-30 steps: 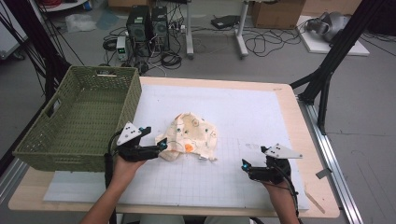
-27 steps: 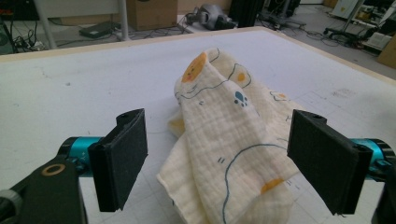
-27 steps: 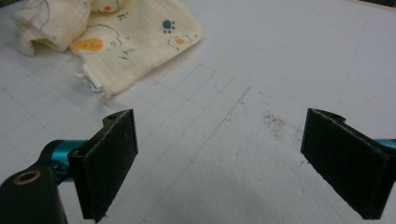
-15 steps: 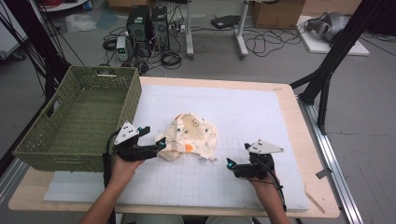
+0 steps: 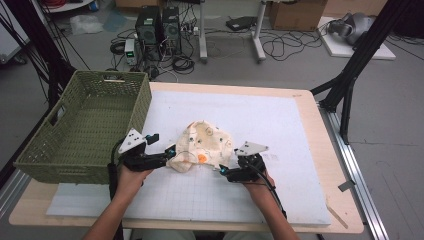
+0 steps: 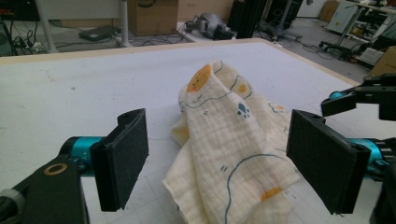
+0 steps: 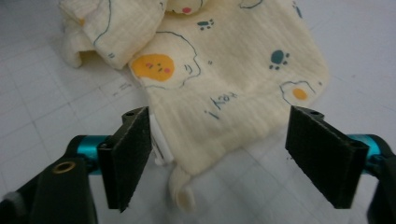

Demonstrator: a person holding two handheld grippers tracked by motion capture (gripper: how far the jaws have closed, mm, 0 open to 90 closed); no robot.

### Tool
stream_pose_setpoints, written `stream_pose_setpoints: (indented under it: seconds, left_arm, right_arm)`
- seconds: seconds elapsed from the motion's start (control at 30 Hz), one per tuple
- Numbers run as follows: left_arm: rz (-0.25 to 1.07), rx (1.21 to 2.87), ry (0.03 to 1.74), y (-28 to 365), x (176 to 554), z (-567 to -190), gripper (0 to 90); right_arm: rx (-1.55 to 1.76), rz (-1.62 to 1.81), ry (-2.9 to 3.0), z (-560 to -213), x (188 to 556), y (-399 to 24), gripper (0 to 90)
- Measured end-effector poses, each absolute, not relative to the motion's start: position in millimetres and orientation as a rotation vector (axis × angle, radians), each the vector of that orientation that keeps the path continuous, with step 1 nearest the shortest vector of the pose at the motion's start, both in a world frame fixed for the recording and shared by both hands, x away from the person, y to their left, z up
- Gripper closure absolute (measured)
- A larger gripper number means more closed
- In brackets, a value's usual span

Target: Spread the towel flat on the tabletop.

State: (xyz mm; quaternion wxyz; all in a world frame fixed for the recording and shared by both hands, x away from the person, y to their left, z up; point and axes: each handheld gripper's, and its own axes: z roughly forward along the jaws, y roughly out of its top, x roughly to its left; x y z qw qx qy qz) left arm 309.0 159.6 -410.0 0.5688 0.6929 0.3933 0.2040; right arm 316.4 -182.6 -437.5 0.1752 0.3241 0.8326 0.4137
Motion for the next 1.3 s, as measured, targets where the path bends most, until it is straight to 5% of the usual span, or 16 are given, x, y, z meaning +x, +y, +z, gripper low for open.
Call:
stream_pose_setpoints:
  seconds: [0.2, 0.33, 0.47, 1.13, 1.3]
  left_arm:
    - [0.475, 1.632, 0.926, 159.5, 310.0, -410.5, 22.0]
    - [0.475, 1.63, 0.932, 159.7, 310.6, -411.1, 22.1]
    - [0.477, 1.63, 0.938, 160.9, 310.8, -411.0, 22.4]
    - [0.461, 1.633, 0.939, 157.9, 309.9, -410.6, 23.9]
    - [0.441, 1.662, 0.916, 154.0, 309.6, -412.9, 28.7]
  right_arm:
    - [0.915, 1.147, 2.423, -448.3, 330.6, -161.6, 34.9]
    - [0.879, 1.134, 2.471, -449.2, 335.4, -153.8, 65.4]
    - [0.872, 1.099, 2.475, -445.9, 332.7, -157.1, 82.9]
    - [1.0, 1.132, 2.284, -410.6, 276.5, -267.2, 85.1]
    - [1.079, 0.919, 2.235, -412.0, 273.6, -286.3, 84.0]
